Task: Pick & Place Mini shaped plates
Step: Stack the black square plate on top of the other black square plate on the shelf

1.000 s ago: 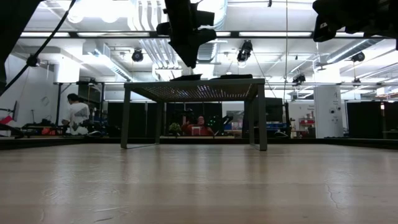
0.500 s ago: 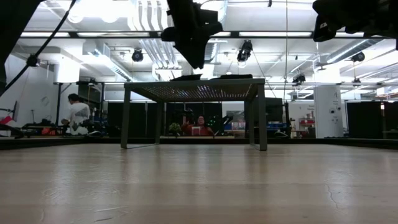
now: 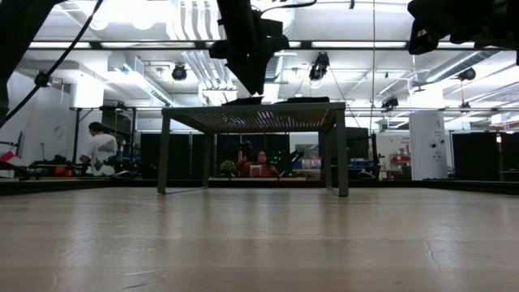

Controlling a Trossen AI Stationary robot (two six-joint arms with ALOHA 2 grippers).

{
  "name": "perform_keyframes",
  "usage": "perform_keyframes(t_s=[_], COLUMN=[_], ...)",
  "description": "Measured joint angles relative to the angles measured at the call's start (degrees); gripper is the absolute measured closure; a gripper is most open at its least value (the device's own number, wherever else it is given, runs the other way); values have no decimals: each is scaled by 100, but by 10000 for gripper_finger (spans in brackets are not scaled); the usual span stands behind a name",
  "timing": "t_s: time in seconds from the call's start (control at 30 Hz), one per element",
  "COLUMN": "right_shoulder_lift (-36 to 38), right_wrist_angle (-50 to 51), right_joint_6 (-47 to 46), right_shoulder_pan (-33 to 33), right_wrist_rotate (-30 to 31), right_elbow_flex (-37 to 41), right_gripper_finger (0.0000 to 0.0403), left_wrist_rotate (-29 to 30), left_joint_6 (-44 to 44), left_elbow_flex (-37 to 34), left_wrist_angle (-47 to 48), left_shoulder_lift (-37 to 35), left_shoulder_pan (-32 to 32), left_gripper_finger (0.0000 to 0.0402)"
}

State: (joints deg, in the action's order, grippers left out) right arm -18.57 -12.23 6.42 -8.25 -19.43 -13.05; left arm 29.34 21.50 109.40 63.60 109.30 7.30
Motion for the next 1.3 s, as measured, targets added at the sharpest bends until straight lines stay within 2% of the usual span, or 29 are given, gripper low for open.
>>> perform_keyframes(t_s=[0.43, 0.6, 0.83, 1.03, 1.3], right_shoulder_lift=[1, 0, 0, 0, 0], right_wrist_angle=[0, 0, 0, 0, 0], right_joint_6=[-1, 4, 2, 4, -8], right_shoulder_pan=[-1, 0, -2, -2, -1], right_wrist_rotate=[-1, 0, -1, 1, 0], right_elbow_flex=[1, 1, 0, 1, 1], right_gripper_finger=[394, 394, 394, 394, 394], left_wrist_rotate=[184, 177, 90, 85, 290], left_joint_6=[-89, -96, -209, -208, -188], left_elbow_flex=[-9, -9, -9, -9, -9], left_wrist_angle=[96, 99, 131, 184, 702], left_shoulder_lift=[95, 95, 95, 95, 95], left_shoulder_pan=[15, 18, 21, 21, -21], left_gripper_finger=[287, 317, 393, 401, 401])
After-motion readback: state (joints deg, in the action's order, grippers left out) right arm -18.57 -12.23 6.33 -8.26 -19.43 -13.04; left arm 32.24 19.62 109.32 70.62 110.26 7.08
